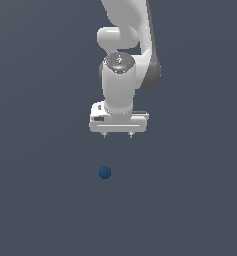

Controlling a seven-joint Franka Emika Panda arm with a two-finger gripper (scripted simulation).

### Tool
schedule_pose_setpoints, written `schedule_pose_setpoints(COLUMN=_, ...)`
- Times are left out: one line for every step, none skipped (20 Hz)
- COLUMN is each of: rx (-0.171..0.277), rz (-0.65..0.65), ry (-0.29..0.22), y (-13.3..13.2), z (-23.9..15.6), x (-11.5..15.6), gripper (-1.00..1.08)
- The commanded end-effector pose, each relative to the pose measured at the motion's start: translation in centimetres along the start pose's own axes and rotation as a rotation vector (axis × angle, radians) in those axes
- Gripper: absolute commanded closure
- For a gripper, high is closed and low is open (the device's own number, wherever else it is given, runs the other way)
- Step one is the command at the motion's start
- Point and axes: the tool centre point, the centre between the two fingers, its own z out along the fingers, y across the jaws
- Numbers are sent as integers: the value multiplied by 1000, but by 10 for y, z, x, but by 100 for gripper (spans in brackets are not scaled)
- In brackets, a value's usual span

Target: Pick up the object and move it to a goal position.

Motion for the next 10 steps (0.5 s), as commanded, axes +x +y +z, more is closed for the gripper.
schedule_pose_setpoints(rx=0, rz=0, ry=0, y=0, z=0, x=0, gripper=-92)
schedule_pose_setpoints(rx=0, rz=-1, ry=0, y=0, z=0, x=0, gripper=-92)
schedule_pose_setpoints(rx=0, rz=-2, ry=2, y=-1, z=-1, x=0, gripper=-92)
schedule_pose_setpoints(rx=0, rz=-5, ry=4, y=-2, z=-1, x=0, gripper=-92)
schedule_pose_setpoints(rx=1, rz=-9, ry=6, y=-4, z=-2, x=1, gripper=-92)
schedule_pose_setpoints(rx=1, rz=-14, ry=10, y=-6, z=-3, x=1, gripper=-92)
schedule_pose_setpoints(rx=2, rz=-20, ry=14, y=-9, z=-5, x=1, gripper=-92)
schedule_pose_setpoints(rx=2, rz=-26, ry=18, y=-11, z=-6, x=2, gripper=-92)
schedule_pose_setpoints(rx=3, rz=-31, ry=20, y=-13, z=-7, x=2, gripper=-92)
schedule_pose_setpoints(rx=3, rz=-36, ry=22, y=-14, z=-8, x=2, gripper=-92)
